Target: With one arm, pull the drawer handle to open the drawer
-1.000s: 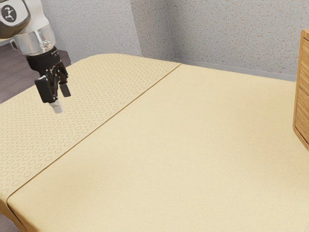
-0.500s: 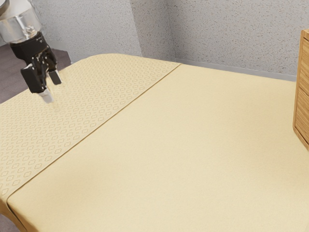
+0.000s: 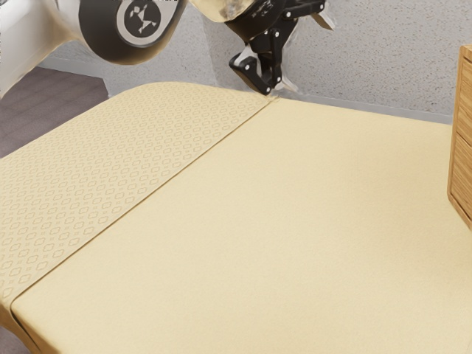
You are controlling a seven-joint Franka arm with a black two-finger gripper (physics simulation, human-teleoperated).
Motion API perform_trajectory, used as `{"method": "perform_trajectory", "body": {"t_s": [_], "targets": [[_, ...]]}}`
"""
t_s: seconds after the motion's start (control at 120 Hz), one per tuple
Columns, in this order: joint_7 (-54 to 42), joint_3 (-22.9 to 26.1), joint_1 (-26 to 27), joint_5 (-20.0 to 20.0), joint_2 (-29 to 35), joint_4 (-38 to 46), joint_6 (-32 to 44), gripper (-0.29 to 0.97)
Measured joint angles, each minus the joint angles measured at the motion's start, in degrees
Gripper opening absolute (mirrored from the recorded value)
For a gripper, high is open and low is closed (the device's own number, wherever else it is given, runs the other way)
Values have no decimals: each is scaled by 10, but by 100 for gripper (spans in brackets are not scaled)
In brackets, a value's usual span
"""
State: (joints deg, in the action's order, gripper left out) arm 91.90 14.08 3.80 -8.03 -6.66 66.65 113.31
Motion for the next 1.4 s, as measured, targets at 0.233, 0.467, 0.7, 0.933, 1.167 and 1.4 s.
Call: {"method": "perform_trajectory", "body": {"t_s": [0.233, 0.467, 0.7, 0.933, 1.167, 1.4], "targets": [[-112, -11, 41, -2, -85, -2, 107, 68], [-213, -37, 99, 1, -127, -4, 176, 68], [-296, -13, 108, 2, -185, -37, 223, 68], [-354, -13, 108, 13, -205, -41, 250, 68], [-392, -12, 130, 18, -211, -41, 282, 68], [-418, -16, 120, 36, -216, -35, 300, 68]]}}
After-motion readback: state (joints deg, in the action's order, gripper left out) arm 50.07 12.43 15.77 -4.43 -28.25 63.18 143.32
